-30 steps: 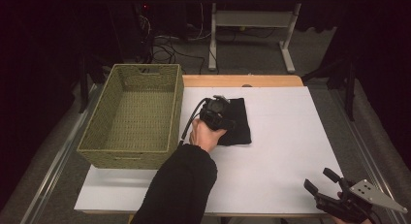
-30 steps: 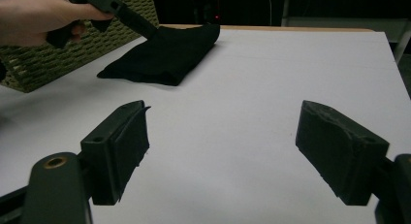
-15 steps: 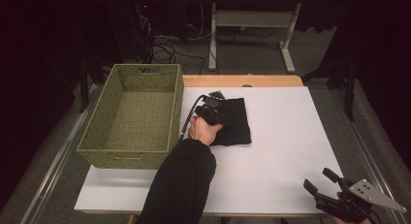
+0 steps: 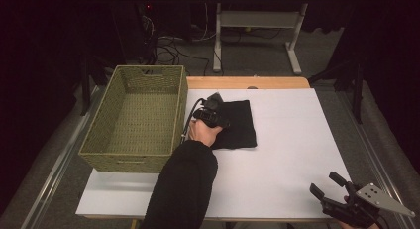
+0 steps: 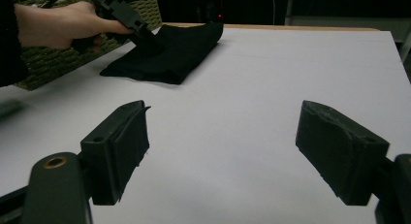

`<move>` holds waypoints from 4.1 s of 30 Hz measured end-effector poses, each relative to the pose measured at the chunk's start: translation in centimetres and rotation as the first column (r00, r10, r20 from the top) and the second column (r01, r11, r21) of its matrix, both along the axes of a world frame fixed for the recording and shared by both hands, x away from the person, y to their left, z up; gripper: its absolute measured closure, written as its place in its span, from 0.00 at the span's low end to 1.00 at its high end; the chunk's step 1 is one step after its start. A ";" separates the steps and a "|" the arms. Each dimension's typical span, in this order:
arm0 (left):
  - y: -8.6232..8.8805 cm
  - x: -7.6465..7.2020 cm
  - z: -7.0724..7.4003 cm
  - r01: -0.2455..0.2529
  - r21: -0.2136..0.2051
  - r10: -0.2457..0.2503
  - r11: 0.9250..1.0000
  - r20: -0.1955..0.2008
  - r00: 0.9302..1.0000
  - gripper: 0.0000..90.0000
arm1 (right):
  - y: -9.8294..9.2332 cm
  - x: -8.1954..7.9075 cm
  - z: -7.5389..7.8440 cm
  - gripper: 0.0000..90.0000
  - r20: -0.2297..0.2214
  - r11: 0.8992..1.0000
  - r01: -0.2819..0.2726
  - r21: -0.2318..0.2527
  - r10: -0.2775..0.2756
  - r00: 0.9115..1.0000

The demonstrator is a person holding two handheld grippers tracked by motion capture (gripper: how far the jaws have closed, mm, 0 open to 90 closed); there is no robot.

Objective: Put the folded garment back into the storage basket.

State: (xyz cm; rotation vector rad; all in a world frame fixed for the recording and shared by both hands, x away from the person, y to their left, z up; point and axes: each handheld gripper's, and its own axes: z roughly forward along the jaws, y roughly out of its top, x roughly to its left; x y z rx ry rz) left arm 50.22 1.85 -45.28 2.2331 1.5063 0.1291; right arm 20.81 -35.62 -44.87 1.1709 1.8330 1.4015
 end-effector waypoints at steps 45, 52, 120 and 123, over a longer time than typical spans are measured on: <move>-1.5 -1.6 2.4 0.059 -0.125 -0.066 0.990 -0.052 0.997 0.79 | 0.4 0.1 0.0 0.23 -0.004 1.000 -0.006 -0.008 0.006 1.000; -1.3 -2.2 3.8 0.075 -0.161 -0.079 0.984 -0.019 0.997 0.80 | 0.5 0.1 0.0 0.23 -0.005 1.000 -0.005 -0.012 0.005 1.000; 5.5 -8.3 12.8 0.252 -0.176 -0.225 0.952 0.160 0.961 0.80 | 0.8 0.3 0.1 0.23 0.011 0.999 0.003 -0.043 -0.002 1.000; 6.0 -8.6 13.1 0.252 -0.178 -0.223 0.951 0.167 0.960 0.80 | 0.8 0.3 0.1 0.23 0.011 0.999 0.002 -0.044 -0.002 1.000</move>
